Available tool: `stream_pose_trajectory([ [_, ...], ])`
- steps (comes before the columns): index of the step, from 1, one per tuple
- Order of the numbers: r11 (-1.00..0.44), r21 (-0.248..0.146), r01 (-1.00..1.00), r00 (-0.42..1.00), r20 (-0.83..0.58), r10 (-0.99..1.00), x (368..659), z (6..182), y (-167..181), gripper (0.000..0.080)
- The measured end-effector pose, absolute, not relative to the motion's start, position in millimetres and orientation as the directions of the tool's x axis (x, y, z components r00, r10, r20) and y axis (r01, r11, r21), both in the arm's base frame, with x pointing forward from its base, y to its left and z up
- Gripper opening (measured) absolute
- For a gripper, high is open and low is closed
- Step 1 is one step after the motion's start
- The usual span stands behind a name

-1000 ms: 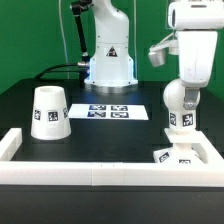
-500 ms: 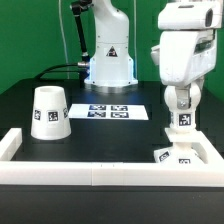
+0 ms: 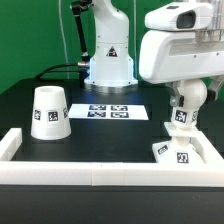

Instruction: Assemble lamp

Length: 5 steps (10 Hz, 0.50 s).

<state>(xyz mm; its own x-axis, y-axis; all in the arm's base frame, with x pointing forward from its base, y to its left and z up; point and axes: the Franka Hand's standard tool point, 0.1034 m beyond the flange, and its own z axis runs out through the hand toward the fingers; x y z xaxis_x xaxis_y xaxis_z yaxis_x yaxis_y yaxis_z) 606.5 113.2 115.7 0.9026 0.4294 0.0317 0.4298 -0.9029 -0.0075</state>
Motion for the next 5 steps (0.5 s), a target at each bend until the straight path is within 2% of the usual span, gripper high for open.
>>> stream_pose_trajectory([
  [5,-0.992,-0.028,0.126,0.992,0.025,0.125,605.1,115.0,117.4,0.0529],
])
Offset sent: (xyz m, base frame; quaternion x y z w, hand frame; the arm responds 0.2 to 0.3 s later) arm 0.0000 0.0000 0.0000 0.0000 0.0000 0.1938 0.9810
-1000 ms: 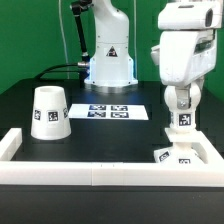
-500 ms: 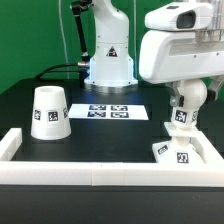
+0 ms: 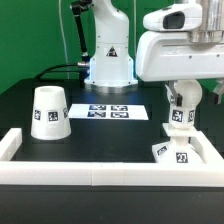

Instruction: Assemble lamp

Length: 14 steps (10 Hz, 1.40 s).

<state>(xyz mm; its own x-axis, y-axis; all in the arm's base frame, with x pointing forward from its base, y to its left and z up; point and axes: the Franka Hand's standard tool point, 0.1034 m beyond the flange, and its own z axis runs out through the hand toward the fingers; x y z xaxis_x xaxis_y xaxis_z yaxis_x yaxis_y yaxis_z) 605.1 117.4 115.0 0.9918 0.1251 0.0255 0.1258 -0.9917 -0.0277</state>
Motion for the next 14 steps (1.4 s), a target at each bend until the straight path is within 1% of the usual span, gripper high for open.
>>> stream_pose_trajectory([
  [1,-0.995,-0.029,0.093,0.995,0.024,0.092,605,115.0,118,0.0522],
  [2,-0.999,-0.035,0.007,1.000,0.021,0.006,605,115.0,119,0.0522],
  [4,-0.982,-0.054,-0.183,0.983,0.004,-0.184,602,114.2,119,0.0497],
  [5,-0.945,-0.058,-0.322,0.947,-0.009,-0.322,600,114.4,121,0.0497],
  [8,-0.831,-0.065,-0.552,0.834,-0.039,-0.551,597,113.2,125,0.0456],
  [11,-0.772,-0.075,-0.632,0.775,-0.061,-0.629,596,113.1,130,0.0451],
  [12,-0.779,-0.075,-0.622,0.783,-0.060,-0.619,596,113.0,130,0.0637],
  [13,-0.821,-0.074,-0.566,0.825,-0.044,-0.564,597,113.3,131,0.0637],
  [14,-0.895,-0.078,-0.440,0.898,-0.010,-0.441,598,114.3,135,0.0687],
])
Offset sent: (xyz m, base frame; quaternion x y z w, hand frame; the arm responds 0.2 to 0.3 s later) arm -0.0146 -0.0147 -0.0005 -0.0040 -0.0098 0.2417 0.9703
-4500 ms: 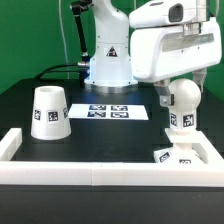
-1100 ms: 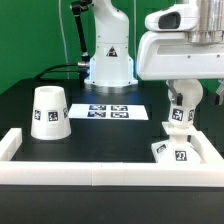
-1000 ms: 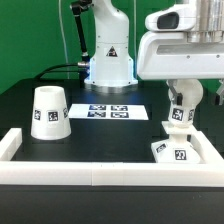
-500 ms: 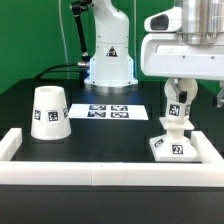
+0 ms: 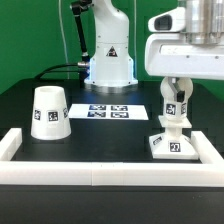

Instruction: Assemble lamp

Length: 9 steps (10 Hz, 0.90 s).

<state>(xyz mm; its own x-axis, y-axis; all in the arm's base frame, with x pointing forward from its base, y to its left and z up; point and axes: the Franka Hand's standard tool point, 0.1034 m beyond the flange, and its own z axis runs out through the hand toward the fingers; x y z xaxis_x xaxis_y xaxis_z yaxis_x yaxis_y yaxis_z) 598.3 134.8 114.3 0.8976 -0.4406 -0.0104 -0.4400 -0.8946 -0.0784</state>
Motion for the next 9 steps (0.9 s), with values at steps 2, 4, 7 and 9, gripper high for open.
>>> stream_pose_trajectory([
  [2,-0.963,-0.082,-0.257,0.966,0.018,-0.259,600.2,117.1,132.5,0.0696],
  [4,-0.997,-0.077,-0.018,0.999,0.044,-0.021,601.2,123.8,133.8,0.0698],
  [7,-0.980,-0.066,0.189,0.981,0.056,0.186,600.9,121.8,133.0,0.0698],
  [9,-0.907,-0.037,0.419,0.907,0.071,0.416,598.8,123.0,133.4,0.0698],
])
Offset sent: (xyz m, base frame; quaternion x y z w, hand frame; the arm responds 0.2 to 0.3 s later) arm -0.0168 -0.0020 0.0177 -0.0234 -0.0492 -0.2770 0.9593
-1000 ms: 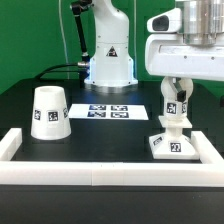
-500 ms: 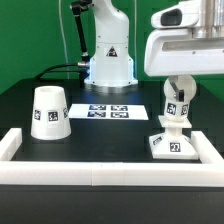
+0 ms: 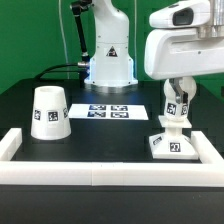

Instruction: Assemble lamp

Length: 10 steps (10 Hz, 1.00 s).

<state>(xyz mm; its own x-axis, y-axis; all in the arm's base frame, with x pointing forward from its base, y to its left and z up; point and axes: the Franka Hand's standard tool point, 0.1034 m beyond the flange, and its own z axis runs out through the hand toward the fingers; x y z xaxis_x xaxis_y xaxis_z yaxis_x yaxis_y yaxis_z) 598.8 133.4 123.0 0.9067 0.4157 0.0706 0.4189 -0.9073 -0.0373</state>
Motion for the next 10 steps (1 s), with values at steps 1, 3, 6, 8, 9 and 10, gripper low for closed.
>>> stream_pose_trajectory([
  [1,-0.847,-0.024,0.530,0.847,0.070,0.528,593,125.6,136,0.0698],
  [3,-0.732,-0.011,0.682,0.730,0.070,0.680,584,130.0,138,0.0698],
  [6,-0.485,-0.002,0.875,0.484,0.049,0.874,564,127.3,131,0.0698],
  [8,-0.363,0.002,0.932,0.363,0.043,0.931,561,127.1,125,0.0698],
  [9,-0.348,0.004,0.938,0.347,0.039,0.937,561,126.2,124,0.0698],
  [10,-0.348,0.003,0.937,0.348,0.038,0.937,561,125.9,124,0.0698],
])
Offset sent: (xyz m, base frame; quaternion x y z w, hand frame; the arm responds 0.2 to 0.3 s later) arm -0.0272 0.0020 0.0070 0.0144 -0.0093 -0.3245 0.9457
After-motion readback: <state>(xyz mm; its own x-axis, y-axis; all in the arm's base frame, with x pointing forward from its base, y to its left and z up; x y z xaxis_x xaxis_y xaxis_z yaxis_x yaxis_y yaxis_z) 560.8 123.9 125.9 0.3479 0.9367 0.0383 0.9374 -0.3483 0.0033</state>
